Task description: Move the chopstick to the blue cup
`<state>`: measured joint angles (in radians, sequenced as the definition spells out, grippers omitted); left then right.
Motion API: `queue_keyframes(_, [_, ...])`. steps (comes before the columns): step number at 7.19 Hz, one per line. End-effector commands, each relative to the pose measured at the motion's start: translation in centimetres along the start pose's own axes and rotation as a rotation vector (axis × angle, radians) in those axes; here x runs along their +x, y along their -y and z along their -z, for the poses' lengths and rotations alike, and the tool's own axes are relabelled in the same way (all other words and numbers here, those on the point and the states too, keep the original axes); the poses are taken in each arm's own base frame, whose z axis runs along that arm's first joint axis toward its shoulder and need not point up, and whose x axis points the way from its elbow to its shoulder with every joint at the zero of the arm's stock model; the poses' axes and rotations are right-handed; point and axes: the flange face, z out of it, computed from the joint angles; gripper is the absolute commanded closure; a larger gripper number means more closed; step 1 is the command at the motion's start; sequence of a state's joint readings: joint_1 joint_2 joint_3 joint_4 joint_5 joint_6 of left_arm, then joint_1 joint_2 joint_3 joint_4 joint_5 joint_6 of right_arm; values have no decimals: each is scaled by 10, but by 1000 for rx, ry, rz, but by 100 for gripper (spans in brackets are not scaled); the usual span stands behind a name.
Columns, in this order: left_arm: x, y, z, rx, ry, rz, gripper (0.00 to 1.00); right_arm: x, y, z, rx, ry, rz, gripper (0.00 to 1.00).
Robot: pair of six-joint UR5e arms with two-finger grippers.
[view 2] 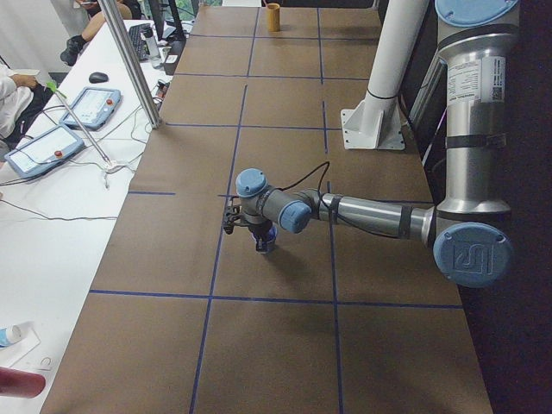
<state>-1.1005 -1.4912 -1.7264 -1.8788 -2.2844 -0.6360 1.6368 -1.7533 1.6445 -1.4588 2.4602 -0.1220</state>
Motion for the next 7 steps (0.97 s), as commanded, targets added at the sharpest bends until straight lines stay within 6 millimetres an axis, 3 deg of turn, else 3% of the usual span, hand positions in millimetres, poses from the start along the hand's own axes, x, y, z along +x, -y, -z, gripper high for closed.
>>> queue_keyframes(1, [50, 11, 35, 57, -83, -2, 100, -3, 1, 1, 6, 20, 4, 0])
queue_keyframes(2, [141, 35, 81, 40, -244, 121, 100, -5, 1, 2, 8, 21, 6, 0])
queue_keyframes(3, [264, 26, 86, -27, -325, 187, 100, -5, 1, 2, 8, 21, 6, 0])
queue_keyframes(4, [378, -7, 71, -77, -352, 232, 100, -5, 1, 2, 8, 21, 6, 0])
queue_keyframes(5, [470, -34, 57, -43, -363, 261, 100, -5, 2, 3, 9, 21, 8, 0])
queue_keyframes(6, [536, -31, 47, 15, -338, 267, 100, -6, 2, 3, 10, 21, 9, 0])
queue_keyframes(7, [564, -20, 37, 28, -320, 266, 100, -7, 4, 4, 24, 17, 25, 0])
